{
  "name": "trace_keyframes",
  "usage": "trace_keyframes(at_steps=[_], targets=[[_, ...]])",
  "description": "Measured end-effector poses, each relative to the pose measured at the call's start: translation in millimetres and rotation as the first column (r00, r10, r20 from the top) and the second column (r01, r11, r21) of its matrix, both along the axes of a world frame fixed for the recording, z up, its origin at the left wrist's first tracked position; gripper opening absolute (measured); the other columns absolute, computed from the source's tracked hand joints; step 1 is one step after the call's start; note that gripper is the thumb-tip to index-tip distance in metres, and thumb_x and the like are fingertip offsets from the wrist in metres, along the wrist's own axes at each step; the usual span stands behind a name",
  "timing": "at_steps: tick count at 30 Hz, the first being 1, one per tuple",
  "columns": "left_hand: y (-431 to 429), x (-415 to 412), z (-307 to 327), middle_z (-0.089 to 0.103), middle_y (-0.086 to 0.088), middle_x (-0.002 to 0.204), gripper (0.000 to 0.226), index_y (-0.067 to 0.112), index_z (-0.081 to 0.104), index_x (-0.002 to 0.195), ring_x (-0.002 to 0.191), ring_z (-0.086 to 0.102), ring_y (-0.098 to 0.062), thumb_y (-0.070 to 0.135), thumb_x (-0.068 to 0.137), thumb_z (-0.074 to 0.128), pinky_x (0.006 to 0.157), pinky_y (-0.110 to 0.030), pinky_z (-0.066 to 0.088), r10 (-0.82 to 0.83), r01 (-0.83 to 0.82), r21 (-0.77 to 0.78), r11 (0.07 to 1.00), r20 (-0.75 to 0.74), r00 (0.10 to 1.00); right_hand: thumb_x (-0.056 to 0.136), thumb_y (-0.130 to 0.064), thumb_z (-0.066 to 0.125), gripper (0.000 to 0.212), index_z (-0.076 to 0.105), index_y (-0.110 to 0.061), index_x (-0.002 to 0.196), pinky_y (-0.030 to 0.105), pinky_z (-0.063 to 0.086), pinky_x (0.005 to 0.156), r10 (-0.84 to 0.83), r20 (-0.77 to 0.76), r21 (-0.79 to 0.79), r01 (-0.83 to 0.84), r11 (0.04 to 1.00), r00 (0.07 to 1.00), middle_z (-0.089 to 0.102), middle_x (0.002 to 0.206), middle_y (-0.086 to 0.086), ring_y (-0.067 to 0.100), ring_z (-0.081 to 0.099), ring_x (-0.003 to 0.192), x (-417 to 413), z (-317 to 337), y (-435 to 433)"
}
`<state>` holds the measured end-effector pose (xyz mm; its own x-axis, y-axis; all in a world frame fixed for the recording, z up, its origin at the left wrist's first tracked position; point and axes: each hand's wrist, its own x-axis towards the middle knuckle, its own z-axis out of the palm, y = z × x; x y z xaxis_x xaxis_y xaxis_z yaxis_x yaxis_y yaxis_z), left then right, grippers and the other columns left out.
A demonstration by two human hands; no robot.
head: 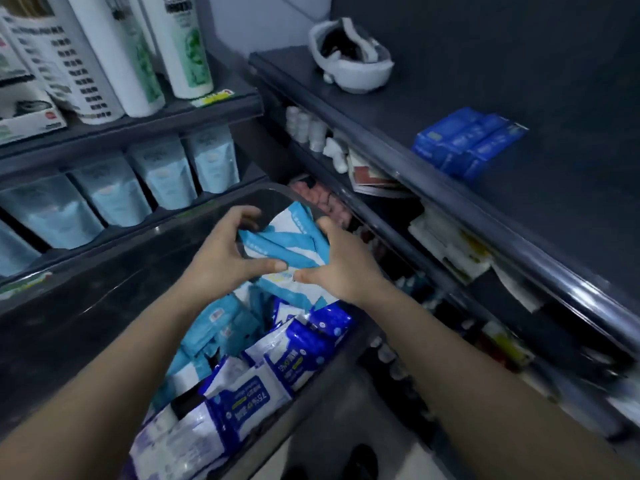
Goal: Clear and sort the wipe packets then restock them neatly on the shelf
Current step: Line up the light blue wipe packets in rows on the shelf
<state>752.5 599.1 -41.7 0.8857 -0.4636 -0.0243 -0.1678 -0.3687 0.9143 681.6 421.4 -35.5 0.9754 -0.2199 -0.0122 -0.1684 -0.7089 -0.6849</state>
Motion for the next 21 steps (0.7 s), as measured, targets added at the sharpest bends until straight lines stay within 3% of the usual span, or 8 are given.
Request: trace_keyframes(at_steps=[2, 4, 7, 10, 13, 17, 19, 21], targets=[[-23.1, -3.3, 18.8, 0.061, 0.001, 0.072, 0.045, 0.020, 0.057, 0.088, 0.060, 0.051, -0.011, 0.030, 0.059, 0.089, 0.054, -0.031, 0.044, -0.100, 0.088, 0.173, 0.981, 0.064, 0.993, 0.062, -0.030, 0.086, 0.068, 0.049, -0.025, 0.119, 0.035, 0.048, 0.087, -0.053, 0.008, 0.010, 0.053, 0.999, 0.999, 0.064, 0.112, -0.004, 0.020, 0.061, 0.102, -20.0, 9.8, -19.6], [-46.6, -9.6, 34.5, 0.063, -0.004, 0.064, 0.040, 0.016, 0.059, 0.081, 0.053, 0.050, -0.012, 0.032, 0.059, 0.089, 0.052, -0.027, 0.040, -0.213, 0.181, 0.268, 0.946, 0.094, 0.973, 0.062, -0.021, 0.087, 0.074, 0.051, -0.022, 0.126, 0.034, 0.049, 0.090, -0.128, 0.022, 0.174, 0.122, 0.977, 0.992, 0.063, 0.115, -0.005, 0.015, 0.060, 0.102, -43.7, 20.0, -43.1], [-83.5, -31.0, 50.9, 0.066, -0.007, 0.068, 0.029, 0.007, 0.065, 0.086, 0.058, 0.057, -0.014, 0.015, 0.066, 0.085, 0.056, -0.025, 0.045, -0.314, 0.311, 0.113, 0.944, 0.013, 0.949, 0.068, -0.016, 0.086, 0.049, 0.059, -0.018, 0.109, 0.032, 0.053, 0.083, -0.238, 0.060, 0.417, 0.192, 0.889, 0.970, 0.068, 0.103, -0.006, 0.012, 0.065, 0.091, -84.6, 37.2, -81.8], [-126.7, -60.4, 63.0, 0.068, -0.006, 0.071, 0.025, 0.000, 0.065, 0.091, 0.057, 0.061, -0.011, -0.001, 0.069, 0.076, 0.052, -0.020, 0.052, -0.376, 0.370, -0.078, 0.926, -0.103, 0.921, 0.080, -0.019, 0.077, 0.031, 0.062, -0.020, 0.108, 0.037, 0.054, 0.087, -0.354, 0.113, 0.531, 0.245, 0.811, 0.928, 0.070, 0.106, -0.001, 0.016, 0.068, 0.094, -130.3, 54.0, -122.8], [-177.0, -95.3, 71.3, 0.065, -0.004, 0.070, 0.020, 0.008, 0.066, 0.090, 0.054, 0.057, -0.008, -0.006, 0.076, 0.071, 0.048, -0.017, 0.048, -0.460, 0.454, -0.112, 0.884, -0.041, 0.887, 0.083, -0.023, 0.074, 0.026, 0.058, -0.023, 0.104, 0.035, 0.054, 0.085, -0.438, 0.140, 0.503, 0.317, 0.804, 0.888, 0.067, 0.104, -0.004, 0.014, 0.066, 0.095, -182.1, 66.6, -164.4], [-246.4, -156.3, 75.6, 0.059, 0.011, 0.050, 0.025, 0.015, 0.058, 0.086, 0.040, 0.046, 0.002, -0.009, 0.083, 0.063, 0.041, -0.009, 0.037, -0.505, 0.500, -0.149, 0.853, 0.001, 0.863, 0.080, -0.016, 0.077, 0.023, 0.056, -0.019, 0.089, 0.029, 0.052, 0.072, -0.579, 0.194, 0.474, 0.441, 0.762, 0.792, 0.065, 0.091, -0.005, 0.010, 0.062, 0.079, -261.9, 83.6, -218.2], [-280.5, -185.8, 74.9, 0.066, 0.010, 0.065, 0.025, 0.019, 0.060, 0.087, 0.057, 0.055, -0.003, -0.005, 0.084, 0.064, 0.055, -0.015, 0.045, -0.548, 0.543, -0.162, 0.824, 0.021, 0.836, 0.080, -0.012, 0.077, 0.022, 0.058, -0.014, 0.091, 0.023, 0.050, 0.069, -0.625, 0.248, 0.449, 0.483, 0.751, 0.741, 0.064, 0.087, -0.005, 0.008, 0.060, 0.075, -303.8, 92.1, -242.7], [-312.3, -215.5, 75.5, 0.066, 0.000, 0.079, 0.021, 0.019, 0.060, 0.090, 0.065, 0.058, -0.011, -0.001, 0.085, 0.064, 0.059, -0.021, 0.048, -0.586, 0.581, -0.167, 0.797, 0.021, 0.810, 0.080, -0.013, 0.077, 0.020, 0.062, -0.014, 0.093, 0.020, 0.049, 0.071, -0.645, 0.297, 0.411, 0.515, 0.752, 0.704, 0.066, 0.088, -0.003, 0.008, 0.060, 0.077, -342.0, 97.4, -264.8]])
